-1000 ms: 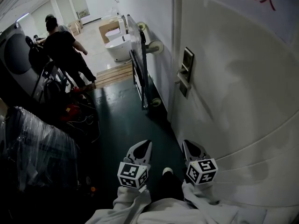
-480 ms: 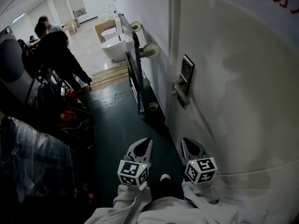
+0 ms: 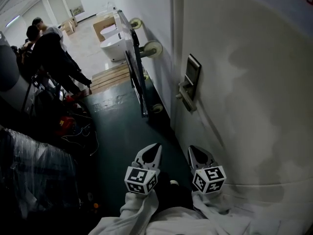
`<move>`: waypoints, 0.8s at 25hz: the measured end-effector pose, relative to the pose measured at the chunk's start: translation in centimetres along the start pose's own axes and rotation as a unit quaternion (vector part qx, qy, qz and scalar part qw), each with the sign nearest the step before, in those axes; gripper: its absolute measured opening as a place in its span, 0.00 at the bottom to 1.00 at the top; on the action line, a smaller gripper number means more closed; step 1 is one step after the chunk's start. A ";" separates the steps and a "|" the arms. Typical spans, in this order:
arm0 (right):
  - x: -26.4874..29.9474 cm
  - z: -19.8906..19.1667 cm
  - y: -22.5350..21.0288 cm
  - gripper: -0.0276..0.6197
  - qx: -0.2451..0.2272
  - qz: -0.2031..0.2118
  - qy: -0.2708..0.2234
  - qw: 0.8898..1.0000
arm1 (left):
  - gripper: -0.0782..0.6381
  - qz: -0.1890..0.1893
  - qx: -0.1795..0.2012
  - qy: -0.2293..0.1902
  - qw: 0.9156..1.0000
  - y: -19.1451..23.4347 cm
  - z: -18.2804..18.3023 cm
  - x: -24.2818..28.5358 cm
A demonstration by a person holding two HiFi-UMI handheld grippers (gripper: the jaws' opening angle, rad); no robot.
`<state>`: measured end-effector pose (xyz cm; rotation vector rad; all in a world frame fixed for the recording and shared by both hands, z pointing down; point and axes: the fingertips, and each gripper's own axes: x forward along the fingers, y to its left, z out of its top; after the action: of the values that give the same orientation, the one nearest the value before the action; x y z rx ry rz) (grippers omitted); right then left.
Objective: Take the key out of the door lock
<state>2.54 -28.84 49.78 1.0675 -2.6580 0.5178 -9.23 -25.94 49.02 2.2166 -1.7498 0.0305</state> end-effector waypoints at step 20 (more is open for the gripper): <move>3.7 3.3 -1.7 0.12 0.031 -0.090 -0.017 0.995 | 0.14 -0.126 -0.122 0.030 0.984 2.8 4.2 9.7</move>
<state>0.90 -33.62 48.42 1.3288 -2.5563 0.5519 -10.19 -36.75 47.75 2.2099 -1.3492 -0.1643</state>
